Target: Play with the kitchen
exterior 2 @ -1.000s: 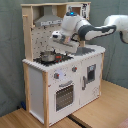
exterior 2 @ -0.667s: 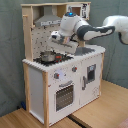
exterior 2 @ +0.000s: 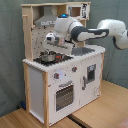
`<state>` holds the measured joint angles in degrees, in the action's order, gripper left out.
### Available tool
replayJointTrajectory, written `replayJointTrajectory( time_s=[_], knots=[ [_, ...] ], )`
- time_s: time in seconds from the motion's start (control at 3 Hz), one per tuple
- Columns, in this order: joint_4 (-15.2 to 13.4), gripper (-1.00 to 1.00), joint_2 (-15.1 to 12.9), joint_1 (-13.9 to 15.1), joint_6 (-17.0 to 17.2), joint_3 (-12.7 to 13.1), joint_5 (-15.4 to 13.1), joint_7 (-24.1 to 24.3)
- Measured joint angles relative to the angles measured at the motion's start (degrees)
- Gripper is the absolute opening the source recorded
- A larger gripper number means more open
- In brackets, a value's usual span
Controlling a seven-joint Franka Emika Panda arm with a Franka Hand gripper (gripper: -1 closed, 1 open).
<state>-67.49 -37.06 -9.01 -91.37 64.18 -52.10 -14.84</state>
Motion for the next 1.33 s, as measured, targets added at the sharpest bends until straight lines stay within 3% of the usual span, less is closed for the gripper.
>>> replayJointTrajectory(
  time_s=[1.33],
  knots=[
    [18.7,1.00,-8.6,-12.0,10.9,-2.3,-6.0,-1.2]
  ],
)
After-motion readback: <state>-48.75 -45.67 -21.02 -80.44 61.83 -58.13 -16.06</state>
